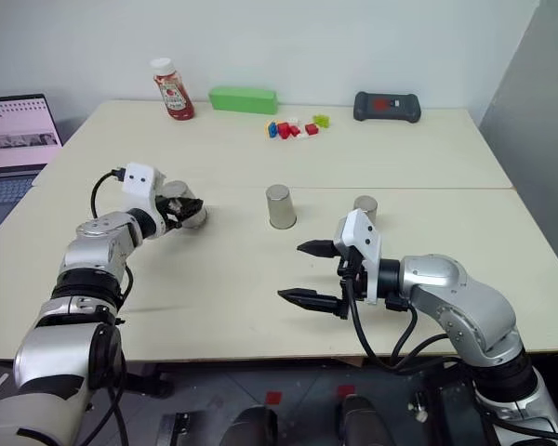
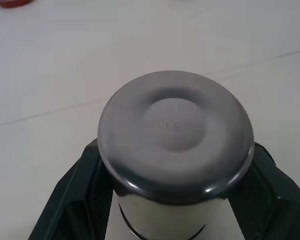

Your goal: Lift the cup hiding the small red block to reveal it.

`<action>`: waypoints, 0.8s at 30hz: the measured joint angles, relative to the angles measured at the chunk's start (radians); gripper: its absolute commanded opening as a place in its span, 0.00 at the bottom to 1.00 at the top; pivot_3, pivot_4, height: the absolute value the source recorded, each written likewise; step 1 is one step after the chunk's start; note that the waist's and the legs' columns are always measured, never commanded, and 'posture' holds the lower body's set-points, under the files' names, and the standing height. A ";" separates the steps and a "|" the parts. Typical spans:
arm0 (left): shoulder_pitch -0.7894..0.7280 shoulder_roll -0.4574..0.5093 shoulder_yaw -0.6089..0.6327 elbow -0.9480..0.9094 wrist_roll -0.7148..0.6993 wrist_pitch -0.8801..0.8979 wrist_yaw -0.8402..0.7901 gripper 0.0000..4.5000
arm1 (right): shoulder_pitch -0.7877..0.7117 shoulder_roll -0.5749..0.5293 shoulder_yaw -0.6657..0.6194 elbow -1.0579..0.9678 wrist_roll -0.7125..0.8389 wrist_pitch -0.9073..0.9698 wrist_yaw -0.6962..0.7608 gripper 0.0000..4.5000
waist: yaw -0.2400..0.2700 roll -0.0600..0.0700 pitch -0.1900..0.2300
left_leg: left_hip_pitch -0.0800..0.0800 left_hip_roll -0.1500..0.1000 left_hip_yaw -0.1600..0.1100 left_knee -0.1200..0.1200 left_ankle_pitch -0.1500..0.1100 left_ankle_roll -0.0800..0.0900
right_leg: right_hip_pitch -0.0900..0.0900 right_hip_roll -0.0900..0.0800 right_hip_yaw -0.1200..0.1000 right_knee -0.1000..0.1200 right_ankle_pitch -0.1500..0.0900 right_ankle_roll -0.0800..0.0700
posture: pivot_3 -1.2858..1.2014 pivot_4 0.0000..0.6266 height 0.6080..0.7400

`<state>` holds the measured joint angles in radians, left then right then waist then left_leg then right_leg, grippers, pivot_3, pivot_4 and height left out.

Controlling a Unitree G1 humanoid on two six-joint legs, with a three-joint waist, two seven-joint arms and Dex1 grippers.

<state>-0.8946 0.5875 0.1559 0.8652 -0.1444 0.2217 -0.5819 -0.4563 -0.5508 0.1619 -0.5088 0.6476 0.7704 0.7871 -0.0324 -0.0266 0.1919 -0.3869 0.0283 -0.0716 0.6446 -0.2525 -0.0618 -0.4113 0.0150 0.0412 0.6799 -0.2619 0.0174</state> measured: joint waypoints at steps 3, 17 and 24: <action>0.021 0.015 0.021 -0.106 -0.025 0.051 0.004 0.61 | 0.000 0.000 0.000 0.000 0.000 -0.001 0.002 1.00 | -0.001 0.000 0.000 | 0.000 0.000 0.000 0.000 0.000 0.000 | 0.000 0.000 0.000 0.000 0.000 0.000 | 0.52 0.24 1.00; 0.068 0.087 0.088 -0.019 -0.008 0.055 0.168 0.61 | -0.004 -0.005 0.000 0.013 -0.001 -0.020 0.029 1.00 | 0.001 0.000 0.000 | 0.001 0.000 -0.001 0.001 0.000 0.000 | 0.000 0.000 -0.001 0.000 0.000 0.000 | 0.52 0.24 1.00; 0.021 0.076 0.088 0.154 0.006 -0.017 0.209 0.61 | -0.008 -0.017 0.000 0.010 0.001 -0.011 0.031 1.00 | 0.001 0.000 0.000 | 0.000 0.000 -0.001 0.000 0.000 0.000 | 0.000 0.000 -0.001 0.000 0.000 0.000 | 0.52 0.24 1.00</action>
<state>-0.8739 0.6632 0.2443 1.0195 -0.1389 0.2049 -0.3726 -0.4648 -0.5675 0.1623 -0.4986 0.6484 0.7592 0.8183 -0.0317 -0.0267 0.1918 -0.3864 0.0281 -0.0721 0.6451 -0.2525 -0.0618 -0.4109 0.0148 0.0405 0.6802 -0.2618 0.0176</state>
